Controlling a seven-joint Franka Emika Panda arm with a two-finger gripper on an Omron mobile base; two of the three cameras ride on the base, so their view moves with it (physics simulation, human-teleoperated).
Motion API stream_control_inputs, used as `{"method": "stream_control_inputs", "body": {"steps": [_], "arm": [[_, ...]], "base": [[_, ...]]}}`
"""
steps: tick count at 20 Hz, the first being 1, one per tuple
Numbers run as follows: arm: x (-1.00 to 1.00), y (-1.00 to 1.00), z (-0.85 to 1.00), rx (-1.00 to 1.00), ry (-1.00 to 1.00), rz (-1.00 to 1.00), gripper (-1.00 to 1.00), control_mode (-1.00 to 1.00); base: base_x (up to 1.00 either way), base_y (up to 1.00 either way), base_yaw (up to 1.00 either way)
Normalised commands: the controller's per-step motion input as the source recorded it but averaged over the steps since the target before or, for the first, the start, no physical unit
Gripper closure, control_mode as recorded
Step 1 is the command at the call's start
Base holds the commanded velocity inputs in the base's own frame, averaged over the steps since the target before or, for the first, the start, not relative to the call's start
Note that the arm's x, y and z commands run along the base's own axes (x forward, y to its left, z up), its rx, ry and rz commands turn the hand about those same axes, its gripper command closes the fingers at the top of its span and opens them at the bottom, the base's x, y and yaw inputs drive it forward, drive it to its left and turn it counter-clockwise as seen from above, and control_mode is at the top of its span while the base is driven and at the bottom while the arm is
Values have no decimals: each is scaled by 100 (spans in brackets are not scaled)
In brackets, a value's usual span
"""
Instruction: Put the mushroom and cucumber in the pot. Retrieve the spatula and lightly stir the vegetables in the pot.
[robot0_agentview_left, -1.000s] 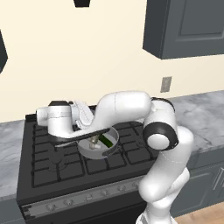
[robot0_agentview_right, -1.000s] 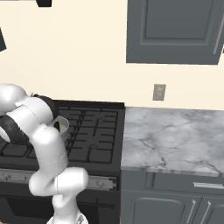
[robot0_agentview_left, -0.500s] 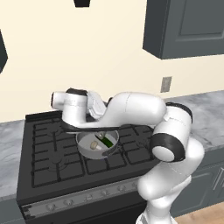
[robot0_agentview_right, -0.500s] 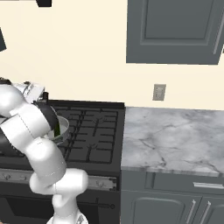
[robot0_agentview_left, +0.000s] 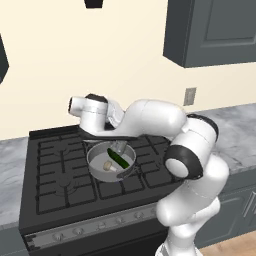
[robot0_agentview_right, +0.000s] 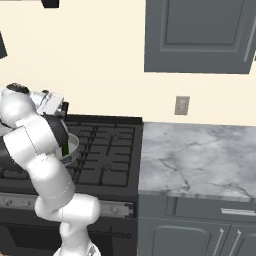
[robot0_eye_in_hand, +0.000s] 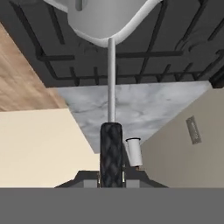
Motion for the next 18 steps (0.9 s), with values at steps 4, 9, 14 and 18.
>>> {"method": "stream_control_inputs", "body": {"steps": [4,9,14,18], "arm": [[60,0,-21,-10,0,-16,100,-100],[50,21,-38,-17,4,-20,100,-100],[20,37,-19,-5,6,-13,100,-100],[27,11,-57,-2,10,-13,100,-100]], "base": [[0,0,0],[0,0,0],[0,0,0],[0,0,0]]}}
